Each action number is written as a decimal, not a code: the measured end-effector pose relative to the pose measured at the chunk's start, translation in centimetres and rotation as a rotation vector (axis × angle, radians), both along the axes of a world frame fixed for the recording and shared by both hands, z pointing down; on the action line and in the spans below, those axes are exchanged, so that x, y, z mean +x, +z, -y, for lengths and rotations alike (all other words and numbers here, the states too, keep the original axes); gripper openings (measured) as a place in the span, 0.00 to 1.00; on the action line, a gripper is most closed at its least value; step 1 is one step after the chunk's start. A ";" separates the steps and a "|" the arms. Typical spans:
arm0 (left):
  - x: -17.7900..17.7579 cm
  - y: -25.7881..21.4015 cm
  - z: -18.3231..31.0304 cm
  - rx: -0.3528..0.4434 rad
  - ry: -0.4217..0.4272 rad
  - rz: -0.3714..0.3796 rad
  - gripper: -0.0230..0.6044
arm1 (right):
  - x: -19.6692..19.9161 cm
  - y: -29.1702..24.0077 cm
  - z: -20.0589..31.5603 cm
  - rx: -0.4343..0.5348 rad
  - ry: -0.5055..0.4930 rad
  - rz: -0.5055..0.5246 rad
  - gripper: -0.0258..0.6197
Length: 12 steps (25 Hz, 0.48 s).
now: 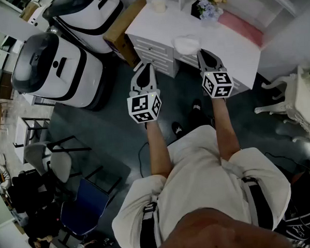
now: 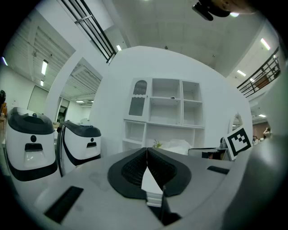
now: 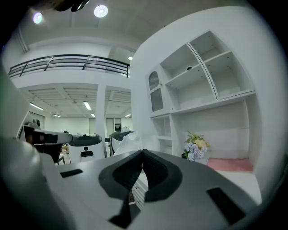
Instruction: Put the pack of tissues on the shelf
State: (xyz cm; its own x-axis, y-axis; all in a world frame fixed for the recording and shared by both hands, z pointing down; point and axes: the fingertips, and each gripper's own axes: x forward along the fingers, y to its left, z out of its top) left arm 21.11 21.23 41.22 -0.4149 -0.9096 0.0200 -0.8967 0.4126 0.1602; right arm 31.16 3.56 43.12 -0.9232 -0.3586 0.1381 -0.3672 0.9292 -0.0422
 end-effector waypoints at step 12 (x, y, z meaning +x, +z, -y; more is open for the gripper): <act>-1.6 -0.5 -2.6 0.005 -0.034 0.001 0.05 | -1.9 -1.1 -1.4 0.031 0.015 0.000 0.15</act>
State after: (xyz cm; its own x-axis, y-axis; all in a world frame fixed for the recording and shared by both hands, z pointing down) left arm 19.50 23.88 40.76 -0.4455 -0.8951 0.0153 -0.8824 0.4420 0.1612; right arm 29.22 4.98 41.97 -0.9177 -0.3766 0.1263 -0.3812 0.9244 -0.0135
